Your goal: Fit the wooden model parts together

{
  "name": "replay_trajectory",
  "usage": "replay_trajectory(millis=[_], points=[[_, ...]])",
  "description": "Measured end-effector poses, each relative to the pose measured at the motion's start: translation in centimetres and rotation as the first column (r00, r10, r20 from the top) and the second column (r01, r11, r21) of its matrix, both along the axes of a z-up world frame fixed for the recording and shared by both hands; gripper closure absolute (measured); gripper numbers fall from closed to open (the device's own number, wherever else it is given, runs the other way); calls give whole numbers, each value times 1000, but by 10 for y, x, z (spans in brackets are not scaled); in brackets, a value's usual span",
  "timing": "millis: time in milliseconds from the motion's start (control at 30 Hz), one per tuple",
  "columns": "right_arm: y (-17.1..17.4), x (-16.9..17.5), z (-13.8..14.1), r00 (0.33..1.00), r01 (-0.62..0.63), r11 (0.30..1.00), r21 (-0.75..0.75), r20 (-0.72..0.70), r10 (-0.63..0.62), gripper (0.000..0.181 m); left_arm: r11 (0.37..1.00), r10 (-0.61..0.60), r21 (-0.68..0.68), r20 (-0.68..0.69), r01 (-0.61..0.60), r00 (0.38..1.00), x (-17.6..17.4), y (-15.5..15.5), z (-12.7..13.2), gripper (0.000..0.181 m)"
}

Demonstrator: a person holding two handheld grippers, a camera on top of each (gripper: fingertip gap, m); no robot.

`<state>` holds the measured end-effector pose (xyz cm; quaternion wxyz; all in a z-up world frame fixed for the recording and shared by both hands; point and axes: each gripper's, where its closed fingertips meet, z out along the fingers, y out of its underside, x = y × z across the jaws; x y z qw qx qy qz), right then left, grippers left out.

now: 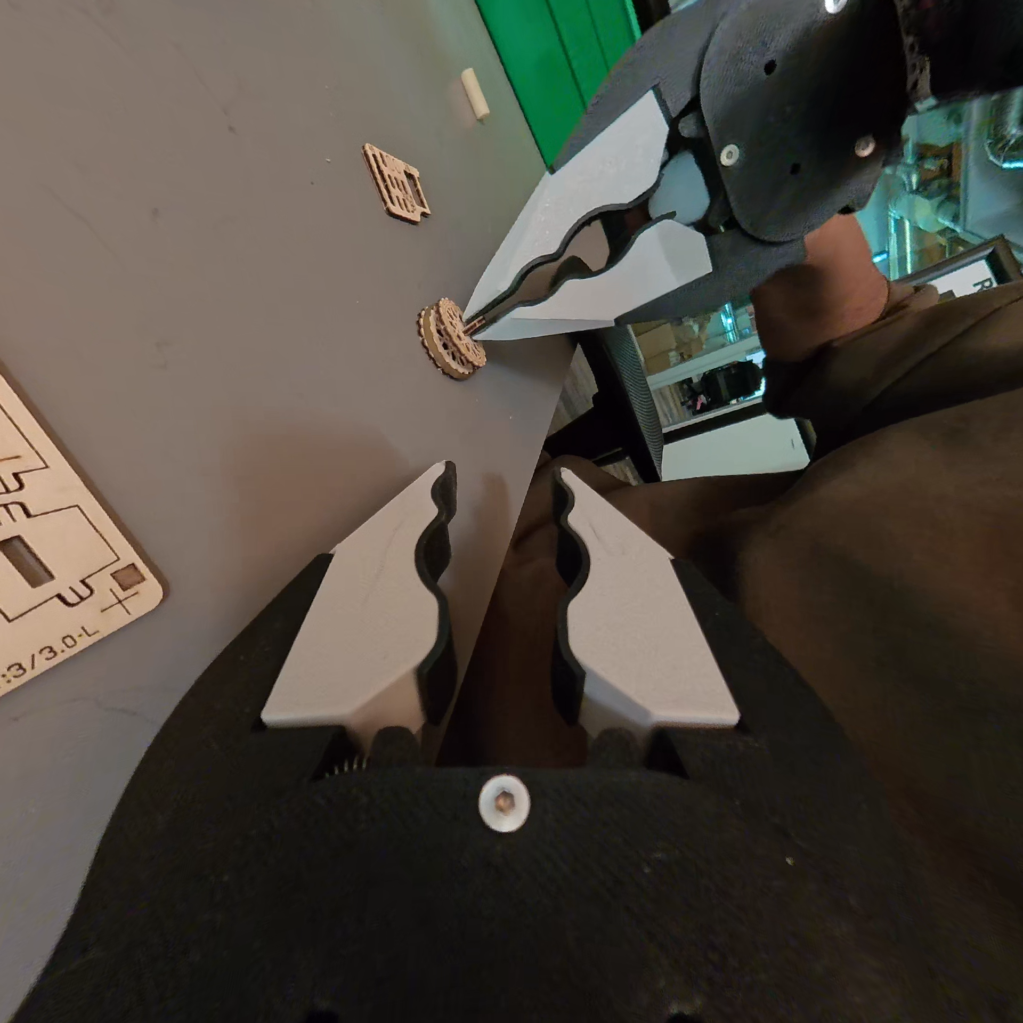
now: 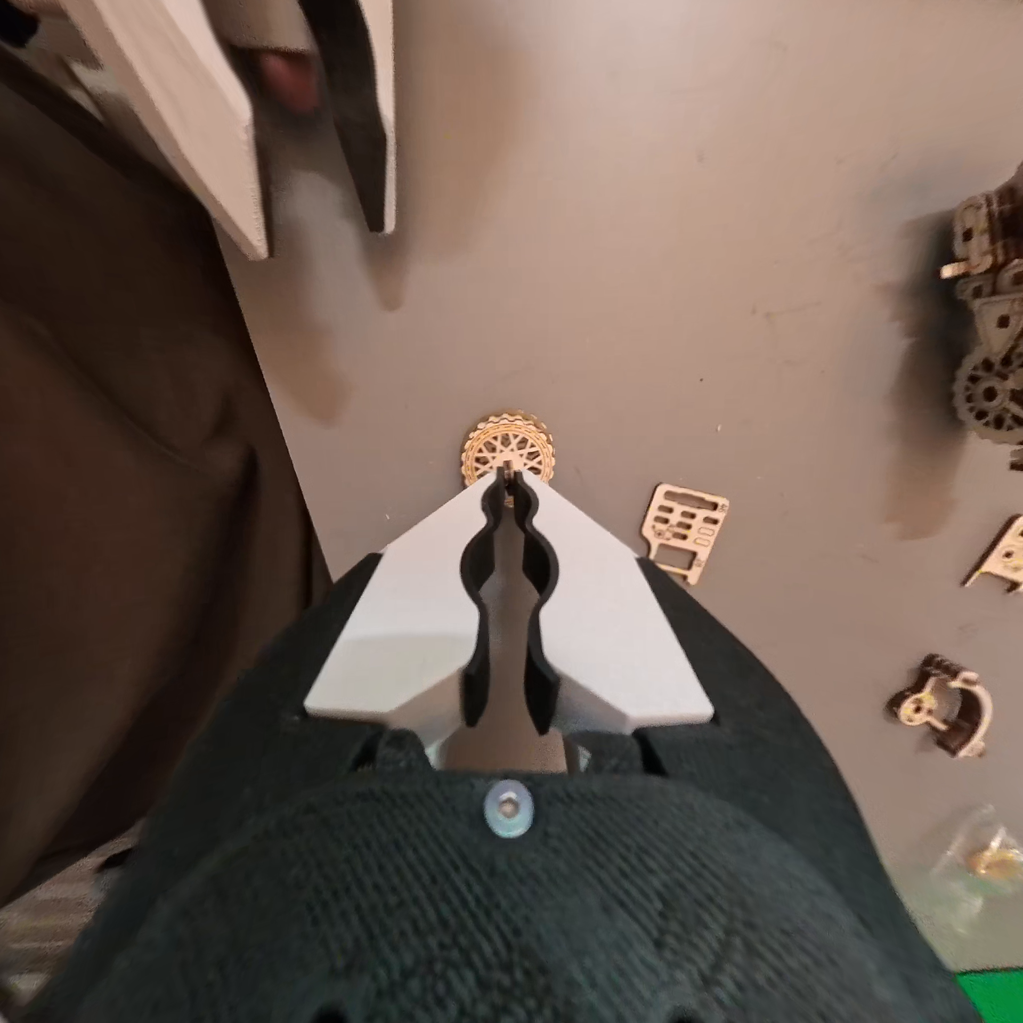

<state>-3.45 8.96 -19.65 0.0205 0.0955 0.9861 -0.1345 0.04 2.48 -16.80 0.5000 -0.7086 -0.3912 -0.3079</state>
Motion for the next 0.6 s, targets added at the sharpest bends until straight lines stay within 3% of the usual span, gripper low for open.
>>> replay_trajectory(millis=[33,533,600], points=[[0,0,-1,1000,13,1000,1,13,-13,180,1000,-1,-1,-2,1,1000,0,0,0,148],[-4,-1,-1,999,-21,997,81,-42,24,180,999,-14,-49,-50,12,999,2,2,-5,148],[-3,-6,0,997,-12,998,61,-76,17,168,998,-14,-67,-67,9,998,1,1,-8,148]])
